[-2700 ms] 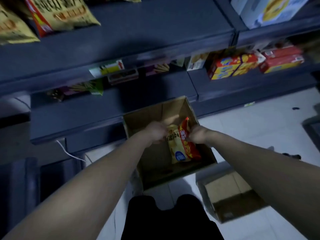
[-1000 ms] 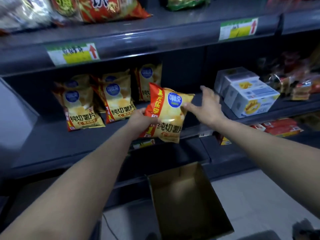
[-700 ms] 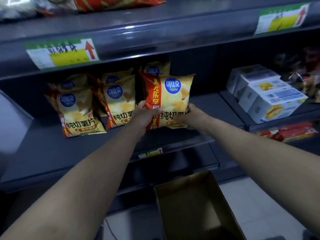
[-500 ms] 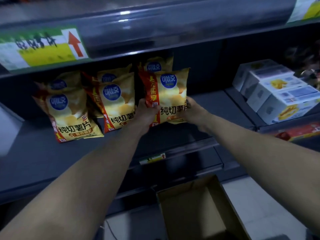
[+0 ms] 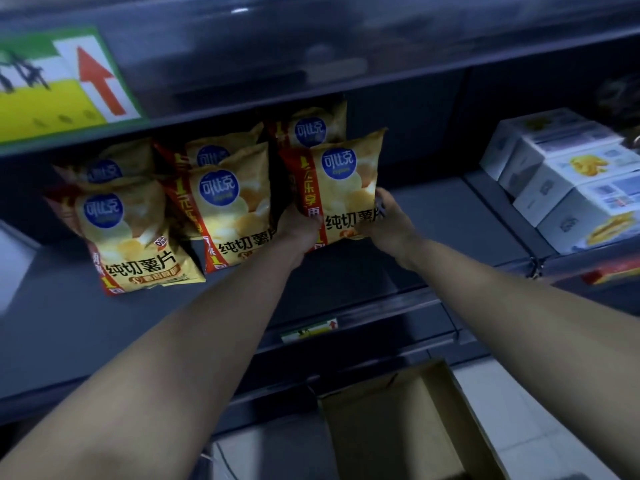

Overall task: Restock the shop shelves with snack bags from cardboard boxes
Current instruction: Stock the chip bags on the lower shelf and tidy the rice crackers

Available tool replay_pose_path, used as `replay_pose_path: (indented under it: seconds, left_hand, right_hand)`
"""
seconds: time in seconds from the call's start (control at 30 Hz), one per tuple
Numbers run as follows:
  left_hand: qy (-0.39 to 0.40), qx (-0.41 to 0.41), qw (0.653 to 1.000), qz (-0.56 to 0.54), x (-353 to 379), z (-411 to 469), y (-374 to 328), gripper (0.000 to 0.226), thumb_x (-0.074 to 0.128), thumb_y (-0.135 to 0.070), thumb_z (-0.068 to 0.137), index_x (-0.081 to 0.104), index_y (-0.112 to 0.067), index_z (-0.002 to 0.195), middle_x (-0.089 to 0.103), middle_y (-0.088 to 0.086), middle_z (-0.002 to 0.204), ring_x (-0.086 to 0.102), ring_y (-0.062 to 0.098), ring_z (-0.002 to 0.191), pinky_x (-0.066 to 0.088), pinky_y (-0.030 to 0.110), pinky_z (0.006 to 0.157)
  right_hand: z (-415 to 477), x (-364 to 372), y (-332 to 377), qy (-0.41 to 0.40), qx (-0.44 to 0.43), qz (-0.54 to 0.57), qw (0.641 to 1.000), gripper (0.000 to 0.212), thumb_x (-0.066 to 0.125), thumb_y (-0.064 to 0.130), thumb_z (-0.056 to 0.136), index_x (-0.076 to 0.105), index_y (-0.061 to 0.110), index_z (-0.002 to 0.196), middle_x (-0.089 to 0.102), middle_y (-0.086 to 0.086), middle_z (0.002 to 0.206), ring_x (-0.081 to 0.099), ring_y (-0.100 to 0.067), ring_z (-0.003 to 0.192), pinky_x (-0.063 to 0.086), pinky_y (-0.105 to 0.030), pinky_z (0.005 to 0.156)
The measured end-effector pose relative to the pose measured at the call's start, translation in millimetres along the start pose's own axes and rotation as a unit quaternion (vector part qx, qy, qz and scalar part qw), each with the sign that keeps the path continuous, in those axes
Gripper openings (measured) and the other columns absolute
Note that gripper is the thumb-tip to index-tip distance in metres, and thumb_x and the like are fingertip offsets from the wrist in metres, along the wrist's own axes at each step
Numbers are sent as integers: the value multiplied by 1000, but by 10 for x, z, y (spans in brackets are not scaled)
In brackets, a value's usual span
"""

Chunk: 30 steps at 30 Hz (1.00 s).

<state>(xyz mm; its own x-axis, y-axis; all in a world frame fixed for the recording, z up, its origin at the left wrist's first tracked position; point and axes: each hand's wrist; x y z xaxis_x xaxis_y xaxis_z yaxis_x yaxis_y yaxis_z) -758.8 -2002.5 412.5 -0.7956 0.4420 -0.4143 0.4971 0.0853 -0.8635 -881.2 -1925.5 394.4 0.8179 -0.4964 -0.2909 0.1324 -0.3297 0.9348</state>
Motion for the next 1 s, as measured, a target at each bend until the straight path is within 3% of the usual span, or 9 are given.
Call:
replay_pose_path:
  seconds: [0.1, 0.27, 0.4, 0.53, 0.67, 0.77, 0.9, 1.0]
  left_hand:
    - [-4, 2, 1000, 21, -30, -63, 9, 44, 53, -17, 95, 41, -10, 137, 52, 12, 135, 51, 27, 122, 43, 34, 98]
    - [-2, 7, 1000, 29, -80, -150, -24, 46, 55, -15, 94, 41, -10, 137, 53, 11, 133, 53, 28, 119, 45, 34, 96]
    - [32, 32, 999, 2, -35, -138, -41, 48, 55, -9, 93, 42, -14, 139, 53, 7, 133, 53, 24, 119, 46, 30, 93]
    - [36, 42, 998, -23, 42, -52, -44, 55, 56, -9, 93, 36, -17, 143, 52, 7, 136, 53, 23, 121, 46, 31, 96]
    - [46, 4, 999, -26, 77, 84, 8, 75, 73, -12, 79, 33, -13, 143, 53, 6, 131, 52, 24, 121, 44, 41, 104]
    - [67, -37, 995, -68, 63, 234, 11, 84, 77, -5, 67, 36, -13, 140, 58, 8, 125, 56, 27, 114, 47, 45, 99]
    - [84, -58, 988, -117, 57, 372, -27, 65, 68, 3, 71, 47, -8, 132, 63, 9, 111, 61, 26, 100, 52, 40, 88]
    - [103, -44, 987, -112, 125, 383, -50, 62, 67, 2, 72, 50, -10, 130, 64, 8, 108, 62, 25, 97, 52, 38, 86]
  right_hand:
    - [-17, -27, -6, -10, 49, -48, 998, 83, 66, 17, 82, 18, 21, 149, 38, -8, 146, 41, -26, 132, 40, -42, 107]
    - [-64, -69, 30, -19, 63, -80, 995, 82, 65, 20, 84, 16, 19, 150, 34, -8, 148, 35, -28, 135, 35, -43, 111]
    - [-102, -66, -12, 1, 60, -46, 997, 57, 75, 17, 74, 43, 24, 121, 53, -9, 129, 55, -23, 114, 50, -39, 96]
    - [-57, -122, -32, -2, 40, -5, 999, 58, 73, 5, 77, 44, 15, 126, 59, -2, 114, 56, -14, 103, 50, -16, 67]
    - [42, -47, -33, 4, 33, 2, 999, 55, 69, -1, 76, 42, 14, 122, 58, -4, 109, 57, -19, 105, 54, -38, 88]
    - [131, 1, -28, 23, 26, 4, 999, 52, 67, 0, 77, 40, 15, 119, 54, 1, 103, 54, -16, 100, 54, -37, 88]
    - [229, -4, -50, 27, 33, -1, 999, 64, 70, 2, 77, 37, 14, 129, 52, 4, 105, 52, -15, 104, 50, -30, 87]
    - [267, -23, -83, 4, 45, -26, 999, 82, 77, 20, 63, 36, 22, 135, 54, -1, 122, 49, -23, 118, 46, -41, 100]
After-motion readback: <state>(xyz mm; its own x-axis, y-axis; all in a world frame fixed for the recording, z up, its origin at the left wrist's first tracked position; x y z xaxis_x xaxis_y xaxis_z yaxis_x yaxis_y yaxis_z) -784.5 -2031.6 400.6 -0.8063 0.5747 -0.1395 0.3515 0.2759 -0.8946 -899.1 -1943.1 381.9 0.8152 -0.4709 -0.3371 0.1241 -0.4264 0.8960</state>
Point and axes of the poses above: each hand's wrist, its own z-axis towards the middle knuckle, its own x-axis out of the palm, y = z × x
